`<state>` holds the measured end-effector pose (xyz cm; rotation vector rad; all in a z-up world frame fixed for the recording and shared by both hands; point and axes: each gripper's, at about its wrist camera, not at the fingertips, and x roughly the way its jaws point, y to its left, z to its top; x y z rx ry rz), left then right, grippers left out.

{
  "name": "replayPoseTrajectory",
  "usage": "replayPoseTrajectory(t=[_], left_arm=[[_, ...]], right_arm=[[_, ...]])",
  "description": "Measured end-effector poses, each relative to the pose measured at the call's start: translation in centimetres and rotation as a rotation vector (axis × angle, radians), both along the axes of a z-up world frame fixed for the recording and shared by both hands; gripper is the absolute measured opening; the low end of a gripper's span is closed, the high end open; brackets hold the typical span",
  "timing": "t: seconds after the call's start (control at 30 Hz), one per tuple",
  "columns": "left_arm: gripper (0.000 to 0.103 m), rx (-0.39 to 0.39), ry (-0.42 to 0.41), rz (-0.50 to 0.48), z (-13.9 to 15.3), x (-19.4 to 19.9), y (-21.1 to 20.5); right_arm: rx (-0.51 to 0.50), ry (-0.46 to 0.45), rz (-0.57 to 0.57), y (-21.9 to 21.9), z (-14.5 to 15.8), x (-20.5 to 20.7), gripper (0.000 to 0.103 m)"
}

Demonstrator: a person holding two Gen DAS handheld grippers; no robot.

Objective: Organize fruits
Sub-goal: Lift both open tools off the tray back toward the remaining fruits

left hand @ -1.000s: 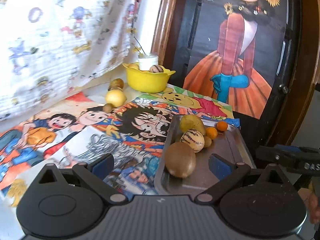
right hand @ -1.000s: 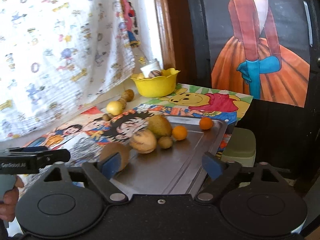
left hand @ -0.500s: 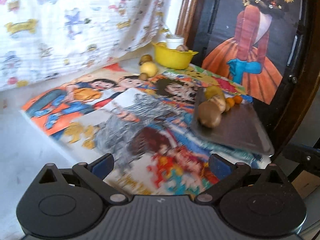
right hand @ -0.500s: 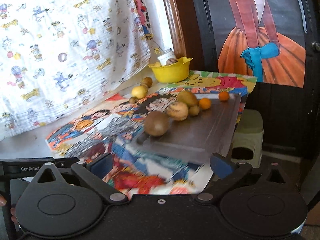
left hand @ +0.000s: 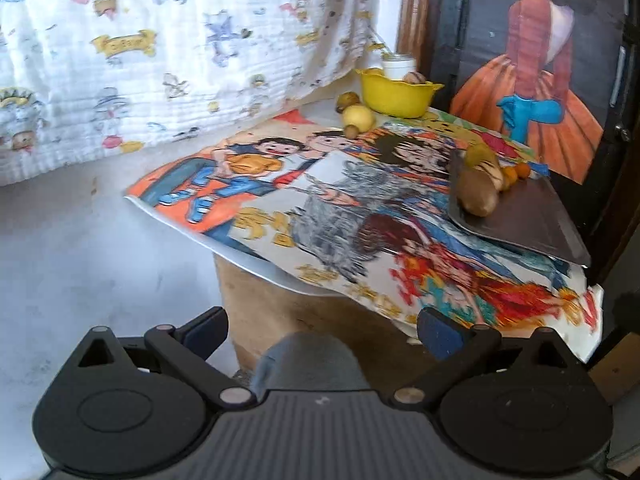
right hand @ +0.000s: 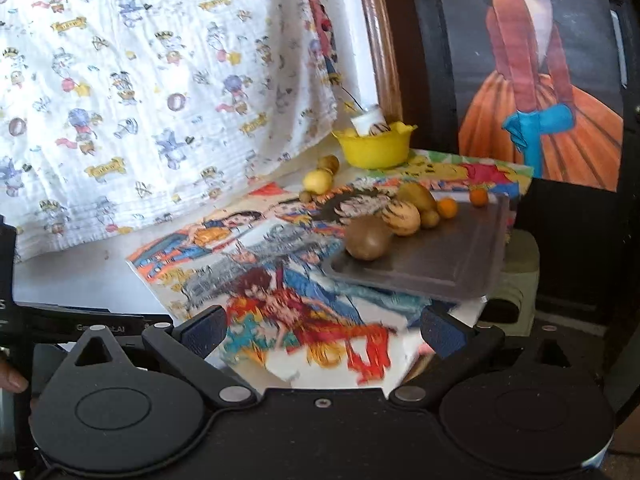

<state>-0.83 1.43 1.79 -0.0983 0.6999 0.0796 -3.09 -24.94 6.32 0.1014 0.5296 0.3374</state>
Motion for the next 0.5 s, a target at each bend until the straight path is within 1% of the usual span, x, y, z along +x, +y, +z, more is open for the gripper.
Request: replayPoseTrajectory(t=[0.1,0.2,0.23,0.3,0.37,0.5], left_arm=[[0.103,-0.019,0.011,0.043,0.4,1.4,1.4],[0.103,-0.036,0.022,0.079,0.2,3.6,2.6],[0.103,-0.042,0.012,0.111,0.3,4.5,3.0],[0.103,-0.067,-0.037,0.155,0.5,6.2,3.9],[0.103,-0.085,-0.068,0.182,0.8,8.4,4.5],[0.103,-0.085,-0.095,0.208,1.2,13.9,4.8]], right_arm=[[0.011,0.019,0.013,-0.2,0.3,1.9,0.102],[0.026,0.054,0.005,-0.4,-0.6,4.3,0.102],[0.032,0.055,0.006,-0.5,-0.9,5.2,0.102],[0.051,0.053,0.025,-0.7,-1.3,7.3,0.102],[0.078,0.062,0.042,-1.1,-1.5,10.1,0.102],[0.142,0.106,0.031,-2.1,-1.9,15.6,0.102]])
